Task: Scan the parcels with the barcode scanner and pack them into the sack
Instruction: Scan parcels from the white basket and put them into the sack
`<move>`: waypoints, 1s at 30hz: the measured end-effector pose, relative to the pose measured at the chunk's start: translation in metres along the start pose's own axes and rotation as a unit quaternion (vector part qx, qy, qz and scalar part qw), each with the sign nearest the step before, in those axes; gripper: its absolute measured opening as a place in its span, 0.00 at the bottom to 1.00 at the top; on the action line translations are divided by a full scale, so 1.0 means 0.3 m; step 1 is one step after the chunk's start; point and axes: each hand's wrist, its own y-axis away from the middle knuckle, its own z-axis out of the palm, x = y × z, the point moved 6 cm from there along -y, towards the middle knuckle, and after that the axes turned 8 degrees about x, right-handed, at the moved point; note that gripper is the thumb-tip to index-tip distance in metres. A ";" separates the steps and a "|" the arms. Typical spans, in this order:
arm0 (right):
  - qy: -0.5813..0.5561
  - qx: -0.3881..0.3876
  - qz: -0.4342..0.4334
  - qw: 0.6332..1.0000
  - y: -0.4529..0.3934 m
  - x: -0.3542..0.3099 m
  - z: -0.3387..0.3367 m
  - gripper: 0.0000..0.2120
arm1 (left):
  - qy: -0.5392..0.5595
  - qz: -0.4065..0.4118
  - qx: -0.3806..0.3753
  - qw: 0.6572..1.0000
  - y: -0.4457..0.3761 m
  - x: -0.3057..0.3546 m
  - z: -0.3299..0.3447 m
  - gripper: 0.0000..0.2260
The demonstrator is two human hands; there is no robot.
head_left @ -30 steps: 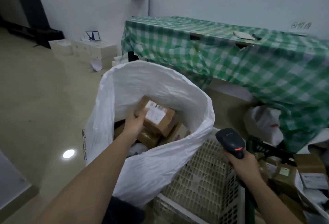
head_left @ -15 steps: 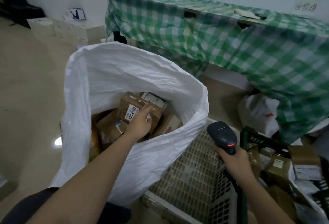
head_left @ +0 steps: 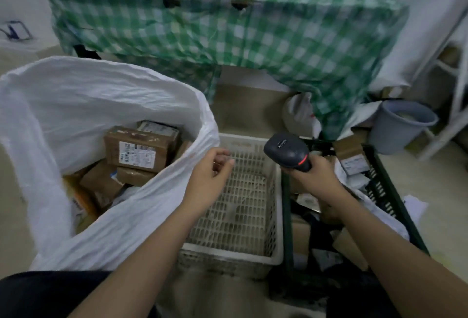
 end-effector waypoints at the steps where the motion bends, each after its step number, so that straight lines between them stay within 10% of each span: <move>1: 0.011 0.007 -0.003 1.000 0.005 0.022 -0.053 0.13 | -0.010 -0.003 -0.030 0.999 0.009 0.014 0.071 0.04; 16: -0.060 0.111 0.097 0.987 0.005 0.498 -0.418 0.12 | -0.168 -0.035 -0.310 0.935 0.180 -0.143 0.932 0.16; 25: -0.067 0.109 0.133 0.983 0.033 0.591 -0.506 0.06 | -0.291 -0.092 -0.346 0.887 0.397 -0.146 1.224 0.52; 30: -0.082 0.147 0.137 0.976 0.045 0.596 -0.543 0.07 | -0.292 -0.081 -0.343 0.889 0.430 -0.138 1.266 0.49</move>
